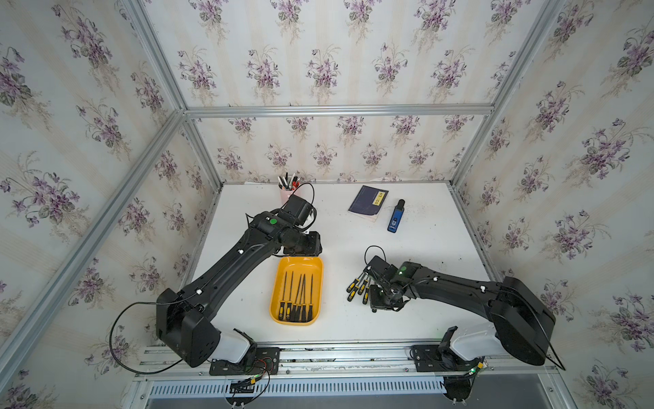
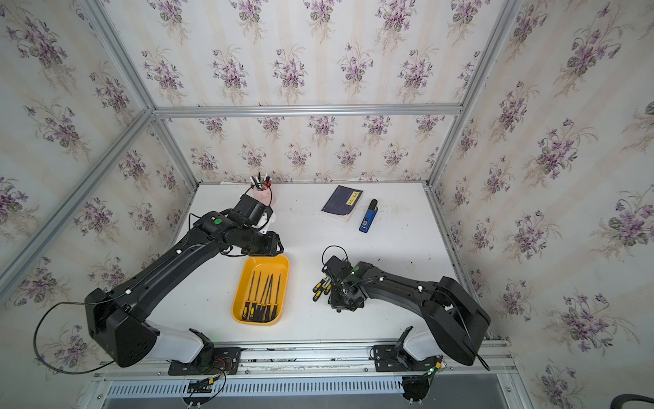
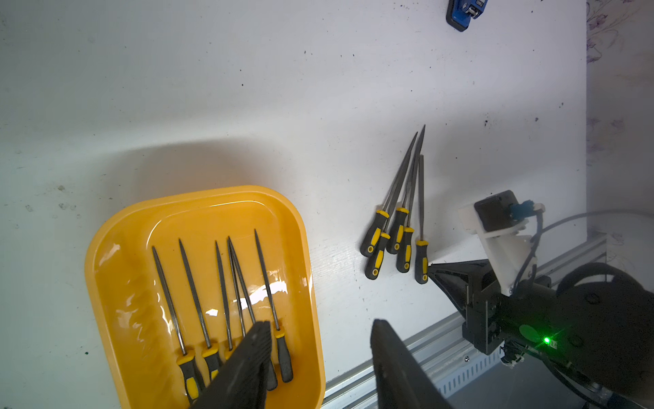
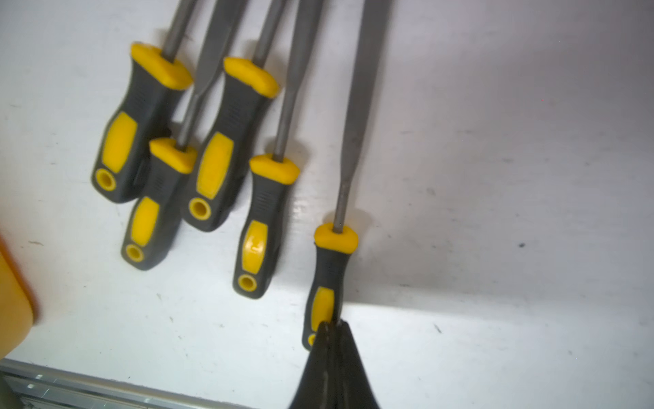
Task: Put the file tool into the storage box
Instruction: Pick up the file tool from the center of the board.
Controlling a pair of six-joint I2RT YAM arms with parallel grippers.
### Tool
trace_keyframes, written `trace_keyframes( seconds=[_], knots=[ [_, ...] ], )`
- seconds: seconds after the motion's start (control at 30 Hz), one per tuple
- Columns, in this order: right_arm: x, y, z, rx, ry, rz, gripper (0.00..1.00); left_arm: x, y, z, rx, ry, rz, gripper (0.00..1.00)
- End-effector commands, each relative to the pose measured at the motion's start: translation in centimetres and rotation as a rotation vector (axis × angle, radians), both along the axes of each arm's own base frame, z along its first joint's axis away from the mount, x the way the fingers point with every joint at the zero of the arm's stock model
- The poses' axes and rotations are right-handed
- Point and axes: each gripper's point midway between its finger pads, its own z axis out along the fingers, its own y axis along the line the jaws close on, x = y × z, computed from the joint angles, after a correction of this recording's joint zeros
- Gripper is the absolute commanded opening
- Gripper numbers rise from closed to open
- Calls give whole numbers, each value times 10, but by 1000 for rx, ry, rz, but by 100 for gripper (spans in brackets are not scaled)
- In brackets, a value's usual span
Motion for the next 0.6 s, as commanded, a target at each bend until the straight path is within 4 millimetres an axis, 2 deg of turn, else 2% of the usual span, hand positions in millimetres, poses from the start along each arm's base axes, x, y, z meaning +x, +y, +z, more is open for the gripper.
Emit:
trace_keyframes(
  seconds=[0.0,0.13,0.2,0.27,0.3,0.37,0.47,0.57],
  knots=[
    [-1,-7,4,-27,-9,4,6,3,-2,0,-10,-6,-2,51],
    [0,-7,6,-16,-16,4,8,3,-3,-2,-11,-1,-3,51],
    [2,-3,9,5,-25,7,18,3,-4,-2,-13,1,-4,51],
    [5,6,17,55,-49,11,37,3,-5,-1,-16,-2,-5,51],
    [7,9,20,75,-56,13,43,4,-5,-1,-16,-2,-6,51],
    [8,12,22,80,-60,18,49,4,-5,-2,-15,0,-8,51],
    [6,14,16,67,-26,41,51,4,-6,-3,-19,2,-9,51],
    [4,16,8,54,-6,55,49,3,-6,-5,-16,7,-9,51]
  ],
)
